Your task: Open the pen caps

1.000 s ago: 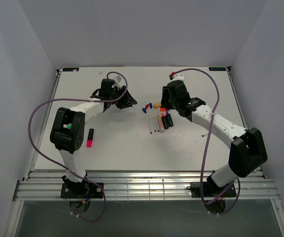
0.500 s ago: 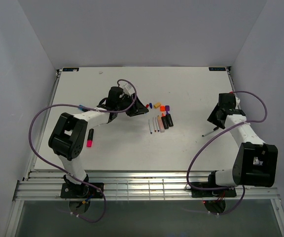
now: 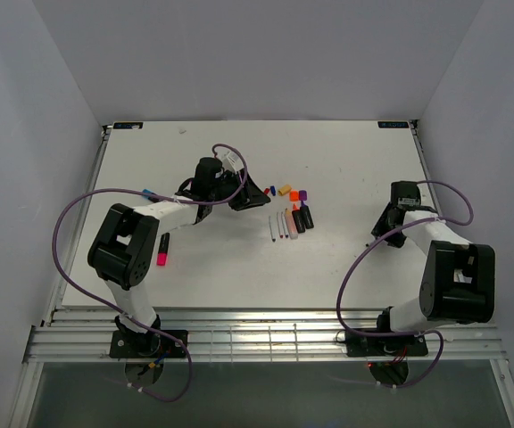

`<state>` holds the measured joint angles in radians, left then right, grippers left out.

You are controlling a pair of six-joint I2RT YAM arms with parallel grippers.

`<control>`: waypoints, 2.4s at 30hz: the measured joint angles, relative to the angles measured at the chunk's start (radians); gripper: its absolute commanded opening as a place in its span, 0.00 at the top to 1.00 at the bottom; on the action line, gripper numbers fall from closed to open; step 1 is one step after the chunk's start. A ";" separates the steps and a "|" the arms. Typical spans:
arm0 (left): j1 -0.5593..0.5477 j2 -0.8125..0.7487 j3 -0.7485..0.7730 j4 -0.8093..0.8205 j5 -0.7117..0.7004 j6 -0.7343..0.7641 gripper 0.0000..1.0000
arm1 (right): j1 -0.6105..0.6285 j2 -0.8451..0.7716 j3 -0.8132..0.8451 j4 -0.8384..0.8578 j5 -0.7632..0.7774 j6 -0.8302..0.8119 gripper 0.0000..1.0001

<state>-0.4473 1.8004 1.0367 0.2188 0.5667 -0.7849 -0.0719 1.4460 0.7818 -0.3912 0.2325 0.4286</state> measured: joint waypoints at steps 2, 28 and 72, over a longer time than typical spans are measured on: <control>0.000 0.000 0.000 0.000 0.000 0.000 0.49 | 0.000 0.014 -0.012 0.018 -0.010 -0.002 0.54; -0.035 0.007 -0.028 0.014 0.037 -0.006 0.49 | 0.188 -0.061 -0.121 0.198 -0.022 -0.044 0.92; -0.074 0.166 0.118 0.030 0.152 -0.155 0.45 | 0.652 0.061 0.126 0.343 -0.352 -0.079 0.92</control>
<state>-0.5213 1.9659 1.1549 0.2489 0.7185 -0.9401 0.5797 1.5074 0.9077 -0.0479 -0.1196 0.3492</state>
